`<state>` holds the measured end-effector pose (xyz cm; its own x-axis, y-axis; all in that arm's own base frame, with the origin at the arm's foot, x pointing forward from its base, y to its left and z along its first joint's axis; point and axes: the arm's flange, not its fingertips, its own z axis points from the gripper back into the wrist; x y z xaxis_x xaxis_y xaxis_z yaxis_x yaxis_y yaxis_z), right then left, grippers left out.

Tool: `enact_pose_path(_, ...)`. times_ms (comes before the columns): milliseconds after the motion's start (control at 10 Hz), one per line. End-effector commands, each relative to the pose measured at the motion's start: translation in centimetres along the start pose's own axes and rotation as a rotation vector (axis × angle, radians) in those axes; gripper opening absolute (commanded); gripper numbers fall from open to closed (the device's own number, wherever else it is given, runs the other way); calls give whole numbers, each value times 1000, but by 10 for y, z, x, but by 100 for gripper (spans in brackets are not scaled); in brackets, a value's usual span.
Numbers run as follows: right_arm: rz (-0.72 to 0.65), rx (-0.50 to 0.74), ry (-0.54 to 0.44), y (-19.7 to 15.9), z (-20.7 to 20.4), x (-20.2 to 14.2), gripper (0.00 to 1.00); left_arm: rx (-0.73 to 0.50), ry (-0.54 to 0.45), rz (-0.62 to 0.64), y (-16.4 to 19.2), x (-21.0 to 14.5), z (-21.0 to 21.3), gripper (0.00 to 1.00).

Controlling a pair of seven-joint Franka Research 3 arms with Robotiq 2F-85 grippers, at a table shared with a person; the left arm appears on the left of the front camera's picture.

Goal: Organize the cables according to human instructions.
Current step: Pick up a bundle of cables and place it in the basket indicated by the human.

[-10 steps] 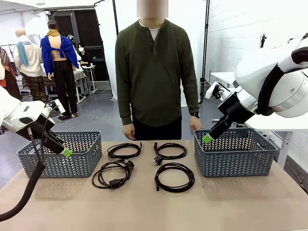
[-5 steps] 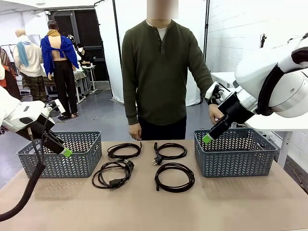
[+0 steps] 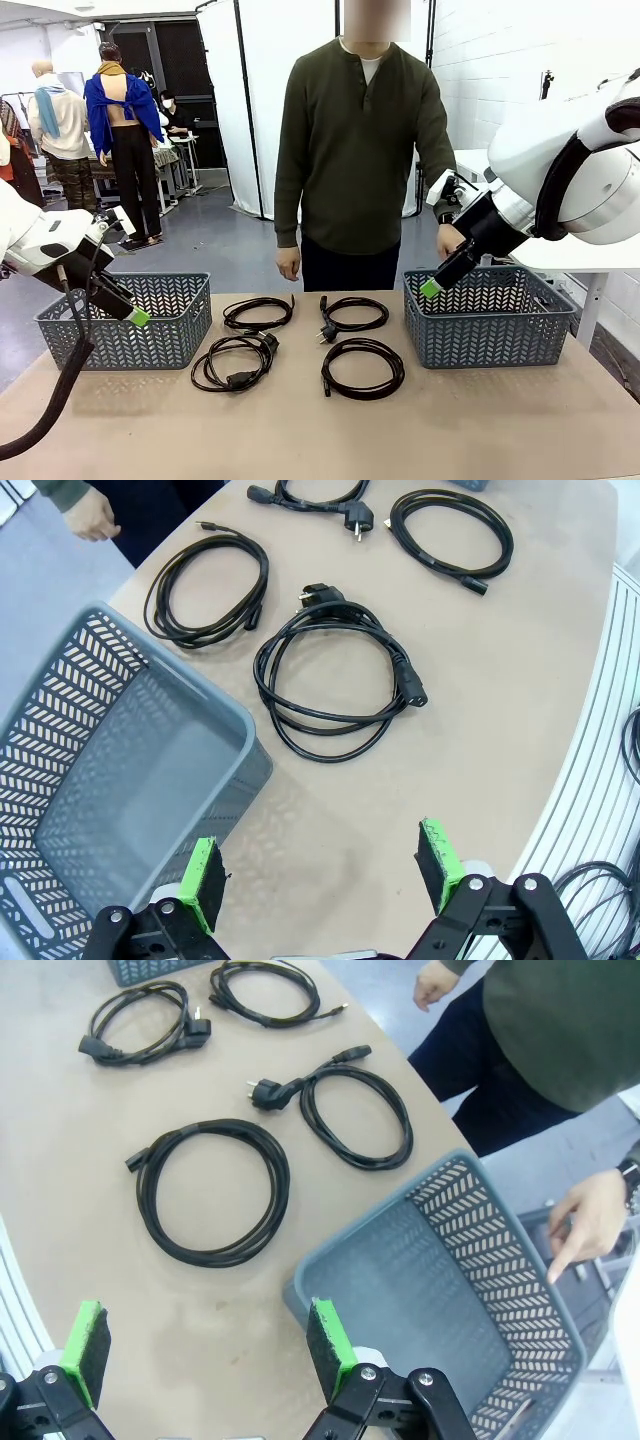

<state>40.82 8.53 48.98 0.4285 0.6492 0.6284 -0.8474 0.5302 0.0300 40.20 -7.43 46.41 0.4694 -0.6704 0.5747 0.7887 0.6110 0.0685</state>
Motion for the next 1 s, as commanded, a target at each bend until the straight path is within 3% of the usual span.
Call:
enact_pose_path(0, -1, 14, -26, -2, -1, 0, 100, -16, -12, 6, 1, -1, 1, 100)
enact_pose_path(900, -1, 14, -26, -2, -1, 0, 100, -16, -12, 6, 1, -1, 1, 100)
